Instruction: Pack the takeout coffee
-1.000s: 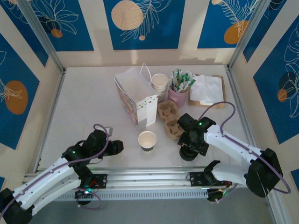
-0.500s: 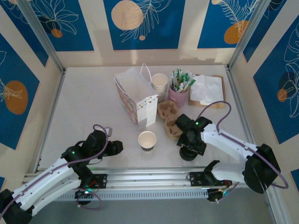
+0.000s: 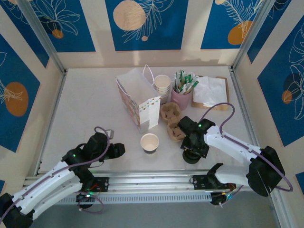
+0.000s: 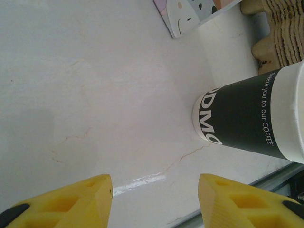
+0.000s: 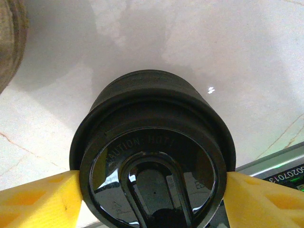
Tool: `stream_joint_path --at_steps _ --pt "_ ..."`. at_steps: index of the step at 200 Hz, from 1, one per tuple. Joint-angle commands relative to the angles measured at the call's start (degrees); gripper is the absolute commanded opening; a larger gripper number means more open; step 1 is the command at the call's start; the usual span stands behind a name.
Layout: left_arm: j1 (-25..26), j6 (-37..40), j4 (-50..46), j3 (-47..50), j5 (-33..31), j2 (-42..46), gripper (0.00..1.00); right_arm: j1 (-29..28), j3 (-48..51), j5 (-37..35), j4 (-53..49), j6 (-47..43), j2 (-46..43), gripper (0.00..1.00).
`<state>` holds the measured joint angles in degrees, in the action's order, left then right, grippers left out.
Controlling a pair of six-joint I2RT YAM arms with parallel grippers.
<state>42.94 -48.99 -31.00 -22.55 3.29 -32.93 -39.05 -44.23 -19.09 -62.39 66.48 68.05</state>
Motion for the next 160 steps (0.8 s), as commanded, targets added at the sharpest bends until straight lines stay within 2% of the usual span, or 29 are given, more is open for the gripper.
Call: stream_joint_path --at_steps 1,116,138,160 --pt "0.5 0.4 -1.3 0.2 -0.5 0.6 0.51 -0.4 -0.9 -0.7 -1.9 1.2 -1.1 0.75" --pt "0.5 -0.6 -0.2 -0.2 0.4 -0.4 0.51 0.7 -3.6 1.2 -3.7 -0.3 -10.6 0.74" --pt "0.5 -0.8 0.6 -0.1 1.0 -0.9 0.51 -1.2 -6.8 1.7 -4.5 -2.9 -12.0 0.74" --pt "0.6 -1.2 0.8 -0.2 1.0 -1.8 0.5 -5.5 -11.5 -0.7 -7.0 -2.9 -11.5 0.74"
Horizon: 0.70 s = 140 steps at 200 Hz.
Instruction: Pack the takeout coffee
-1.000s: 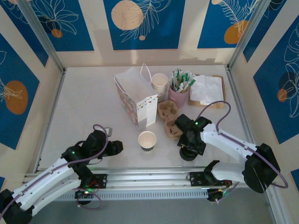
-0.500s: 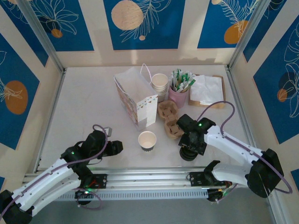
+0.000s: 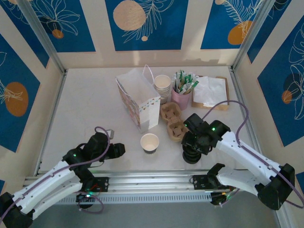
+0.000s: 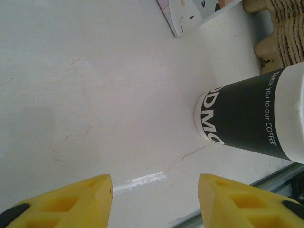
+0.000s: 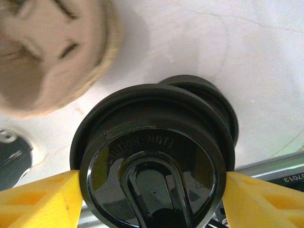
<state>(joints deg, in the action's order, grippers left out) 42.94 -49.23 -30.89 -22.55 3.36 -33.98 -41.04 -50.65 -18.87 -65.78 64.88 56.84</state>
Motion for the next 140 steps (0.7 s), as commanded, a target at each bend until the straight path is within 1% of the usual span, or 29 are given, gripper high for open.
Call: stream_joint_path --at_steps 1,30,53,74,97,124,140 --pt "0.6 -1.0 0.7 -0.2 0.9 -0.8 0.5 -3.8 -5.4 -1.0 -3.7 -1.3 -0.2 0.74" --pt "0.6 -1.2 2.3 0.0 1.3 -2.7 0.5 -10.3 -11.6 -1.8 -4.1 -1.9 4.1 0.74" --pt "1.3 -2.5 6.0 0.7 1.9 -4.8 0.5 -15.6 -17.0 -3.0 -3.7 -3.0 10.8 0.74" --pt "2.7 -3.2 9.2 0.5 1.4 -7.9 0.49 -19.0 -21.3 -3.1 -2.4 -5.2 16.8 0.74" --pt "3.1 -5.4 15.5 1.6 2.1 -11.2 0.49 -20.9 -24.4 -2.0 -0.7 -7.1 22.2 0.74" --pt "3.2 -8.3 24.8 3.7 3.9 -15.3 0.5 -21.5 -25.8 -1.0 1.5 -8.0 25.5 0.74" --pt "3.2 -9.4 24.5 2.9 2.7 -17.4 0.51 -21.5 -26.0 -0.5 3.0 -8.2 26.4 0.74"
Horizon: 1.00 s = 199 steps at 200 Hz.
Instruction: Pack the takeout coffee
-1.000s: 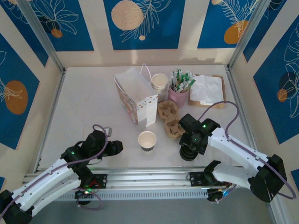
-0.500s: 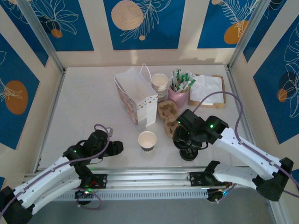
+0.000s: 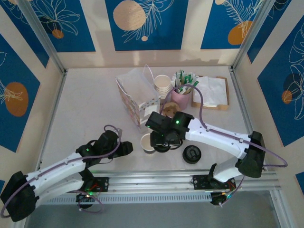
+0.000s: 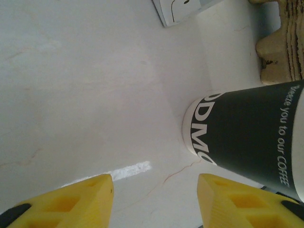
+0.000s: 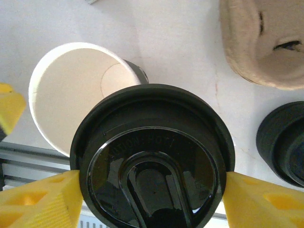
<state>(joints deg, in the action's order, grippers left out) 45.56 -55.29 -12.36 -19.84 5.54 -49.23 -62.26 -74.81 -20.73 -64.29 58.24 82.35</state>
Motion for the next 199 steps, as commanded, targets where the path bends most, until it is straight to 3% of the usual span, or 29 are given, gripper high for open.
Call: stream_joint_path --at_steps 1,83,155,199 --pt "0.6 -3.5 6.0 0.1 0.4 -2.3 0.51 -0.2 -1.9 1.4 1.6 -1.6 1.0 0.74" --pt "0.6 -8.0 13.3 1.5 -0.7 -6.3 0.55 1.4 -6.7 3.7 3.4 -4.8 7.9 0.74" --pt "0.6 -8.2 11.7 2.6 -0.8 -3.9 0.55 1.6 -8.2 2.6 0.1 -3.5 10.5 0.74" --pt "0.6 -8.1 10.1 2.9 -1.0 -1.8 0.55 1.4 -7.2 5.0 3.4 -3.0 10.4 0.74"
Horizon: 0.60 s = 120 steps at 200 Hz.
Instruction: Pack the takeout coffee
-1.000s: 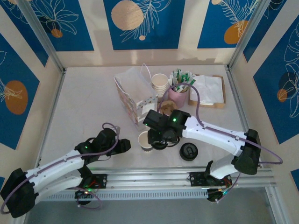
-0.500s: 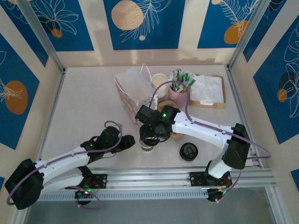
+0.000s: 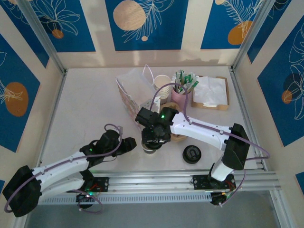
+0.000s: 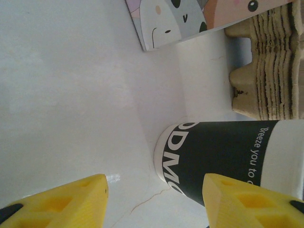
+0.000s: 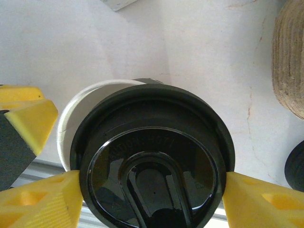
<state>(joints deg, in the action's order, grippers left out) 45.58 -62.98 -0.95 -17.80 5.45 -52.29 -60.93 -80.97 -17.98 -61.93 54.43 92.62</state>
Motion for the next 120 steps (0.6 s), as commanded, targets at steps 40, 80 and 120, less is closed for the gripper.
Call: stream_joint_path --at_steps 40,80,120 --pt "0.6 -0.6 -0.5 1.5 -0.7 1.2 0.5 -0.2 -0.4 2.8 2.1 1.4 0.5 0.74" --pt "0.7 -1.4 4.1 2.1 1.8 -1.6 0.47 -0.6 0.0 2.2 1.7 1.8 1.5 0.74" --pt "1.3 -1.9 8.9 2.1 3.8 -5.8 0.47 -1.1 0.0 3.6 2.8 1.6 1.9 0.74"
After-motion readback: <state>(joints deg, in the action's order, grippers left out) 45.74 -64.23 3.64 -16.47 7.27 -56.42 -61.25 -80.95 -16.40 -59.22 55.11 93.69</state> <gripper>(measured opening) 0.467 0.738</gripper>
